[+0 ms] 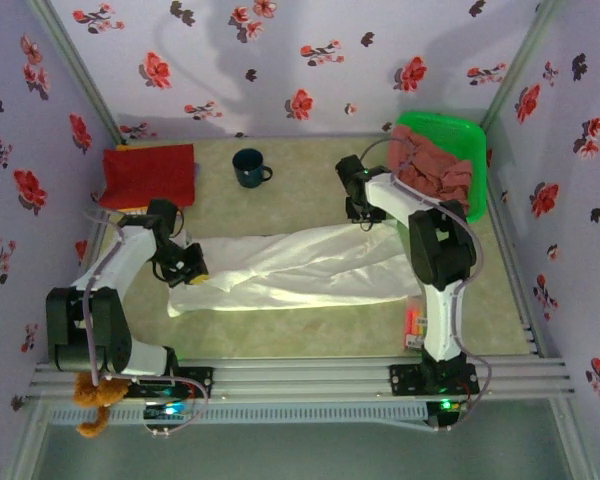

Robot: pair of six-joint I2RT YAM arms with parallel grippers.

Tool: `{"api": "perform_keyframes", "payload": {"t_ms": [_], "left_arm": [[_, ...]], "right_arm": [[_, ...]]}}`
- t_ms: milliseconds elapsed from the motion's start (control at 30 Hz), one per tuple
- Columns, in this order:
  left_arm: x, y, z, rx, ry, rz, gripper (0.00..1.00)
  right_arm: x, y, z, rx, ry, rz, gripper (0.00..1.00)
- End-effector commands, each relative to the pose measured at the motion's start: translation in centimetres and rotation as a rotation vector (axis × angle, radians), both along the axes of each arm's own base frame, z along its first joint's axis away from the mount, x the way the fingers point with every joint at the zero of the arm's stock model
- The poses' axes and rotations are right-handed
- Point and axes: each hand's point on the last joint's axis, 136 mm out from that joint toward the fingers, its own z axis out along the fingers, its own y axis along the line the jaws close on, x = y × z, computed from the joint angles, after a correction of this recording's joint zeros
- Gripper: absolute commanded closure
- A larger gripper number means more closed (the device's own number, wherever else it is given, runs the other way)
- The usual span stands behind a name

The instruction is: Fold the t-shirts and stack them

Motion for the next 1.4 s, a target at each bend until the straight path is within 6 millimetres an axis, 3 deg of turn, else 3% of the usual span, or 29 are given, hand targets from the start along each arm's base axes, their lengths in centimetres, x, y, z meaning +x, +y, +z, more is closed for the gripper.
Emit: {"api": "perform_keyframes", "payload": {"t_ms": [0, 233, 533, 700, 933, 1100, 1267, 1367], "left_arm": [[0.1, -0.4, 0.2, -0.023, -0.004, 0.025, 0.99], [-0.1, -1.1, -0.3, -0.025, 0.017, 0.010, 0.99], [0.6, -1.8, -0.2, -0.023, -0.003, -0.020, 0.99], [0.1, -1.5, 0.5, -0.003, 0.024, -0.032, 0.99], [0.3, -1.5, 0.7, -0.003, 0.019, -0.024, 0.99], [0.0, -1.9, 0.7, -0.027, 0.020, -0.018, 0.99], [-0.3, -1.9, 0.9, -0.026, 0.021, -0.029, 0.99], [-0.7, -1.9, 0.6, -0.025, 0.028, -0.029, 0.99]], "right_arm": [[-0.3, -2.1, 0.3, -0.116, 0.032, -0.007, 0.68], [-1.4, -2.8, -0.2, -0.140, 0.068, -0.029, 0.71], [-2.6, -3.3, 1.4, -0.134, 0.047, -0.064, 1.00], [-4.6, -4.0, 2.7, -0.111, 0.016, -0.081, 1.00], [-8.6, -6.0, 2.7, -0.129, 0.035, -0.113, 1.00], [-11.0, -8.2, 2.1, -0.183, 0.045, -0.149, 1.00], [-12.0, -9.7, 0.8, -0.236, 0.073, -0.169, 1.00], [-12.0, -10.1, 0.7, -0.257, 0.082, -0.174, 0.85]]}}
